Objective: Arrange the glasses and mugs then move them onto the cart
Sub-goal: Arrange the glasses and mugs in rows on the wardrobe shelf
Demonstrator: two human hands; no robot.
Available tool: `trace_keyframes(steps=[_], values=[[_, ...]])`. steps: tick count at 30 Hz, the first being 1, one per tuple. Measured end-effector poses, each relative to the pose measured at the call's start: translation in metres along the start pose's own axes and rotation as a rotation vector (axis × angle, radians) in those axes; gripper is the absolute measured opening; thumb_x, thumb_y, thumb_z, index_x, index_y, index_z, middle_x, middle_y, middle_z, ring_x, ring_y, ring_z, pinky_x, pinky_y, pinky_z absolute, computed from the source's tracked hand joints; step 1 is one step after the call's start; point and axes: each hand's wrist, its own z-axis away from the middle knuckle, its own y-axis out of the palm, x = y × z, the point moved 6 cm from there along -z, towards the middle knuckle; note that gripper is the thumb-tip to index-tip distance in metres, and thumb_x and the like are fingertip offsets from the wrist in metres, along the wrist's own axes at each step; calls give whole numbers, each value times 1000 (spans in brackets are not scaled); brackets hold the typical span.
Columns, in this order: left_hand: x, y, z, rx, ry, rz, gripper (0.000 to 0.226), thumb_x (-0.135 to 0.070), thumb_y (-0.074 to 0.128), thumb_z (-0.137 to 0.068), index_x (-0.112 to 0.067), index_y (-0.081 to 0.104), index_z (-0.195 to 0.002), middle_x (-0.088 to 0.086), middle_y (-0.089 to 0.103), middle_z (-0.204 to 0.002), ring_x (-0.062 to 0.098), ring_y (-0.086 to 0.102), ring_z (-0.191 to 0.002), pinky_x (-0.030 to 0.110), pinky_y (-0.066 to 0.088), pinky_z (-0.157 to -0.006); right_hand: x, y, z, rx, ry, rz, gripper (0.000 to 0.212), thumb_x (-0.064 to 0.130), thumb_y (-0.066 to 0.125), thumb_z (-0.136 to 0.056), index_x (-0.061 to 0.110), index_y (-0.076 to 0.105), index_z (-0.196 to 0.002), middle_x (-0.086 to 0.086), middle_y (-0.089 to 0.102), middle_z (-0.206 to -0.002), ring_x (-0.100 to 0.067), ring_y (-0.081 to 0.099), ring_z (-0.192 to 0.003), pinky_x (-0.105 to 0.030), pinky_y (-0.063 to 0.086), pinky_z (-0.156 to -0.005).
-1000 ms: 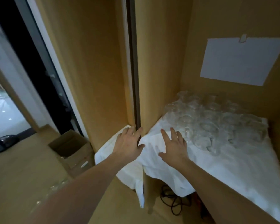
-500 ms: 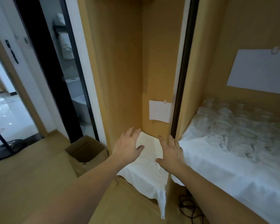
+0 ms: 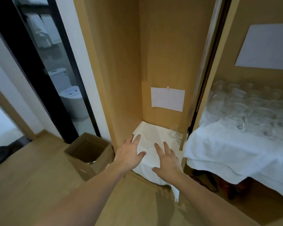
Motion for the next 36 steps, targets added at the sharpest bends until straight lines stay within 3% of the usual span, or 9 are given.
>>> trace_keyframes(steps=[11,25,32,36], values=[[19,2,-98,50,-22,-42,74,-58,55,-97,-32,20,-157,-1,23,-166,27,35,-146,43,41,-113,-9,3,-126,2,-7,-130,96,50,64,-93,36,-4,-159,-4,-6,-169,-31,17,-152,-43,32,-118],[17,26,-244,149,62,-18,78,-57,54,-97,-28,18,-160,4,16,-168,29,32,-146,41,39,-112,-54,5,-250,57,162,-263,94,58,62,-90,35,4,-160,-3,-2,-169,-33,21,-150,-43,30,-116],[62,54,-302,262,38,-2,82,-59,55,-96,-28,15,-161,5,13,-169,30,17,-153,43,29,-120,-47,28,-299,88,244,-270,92,57,60,-92,32,6,-161,-7,2,-169,-35,19,-152,-43,24,-120],[88,70,-340,342,67,4,86,-61,56,-93,-30,14,-161,7,11,-169,34,15,-153,46,27,-120,-46,38,-324,85,344,-262,95,61,62,-89,30,6,-161,-8,6,-168,-35,23,-150,-41,33,-116]])
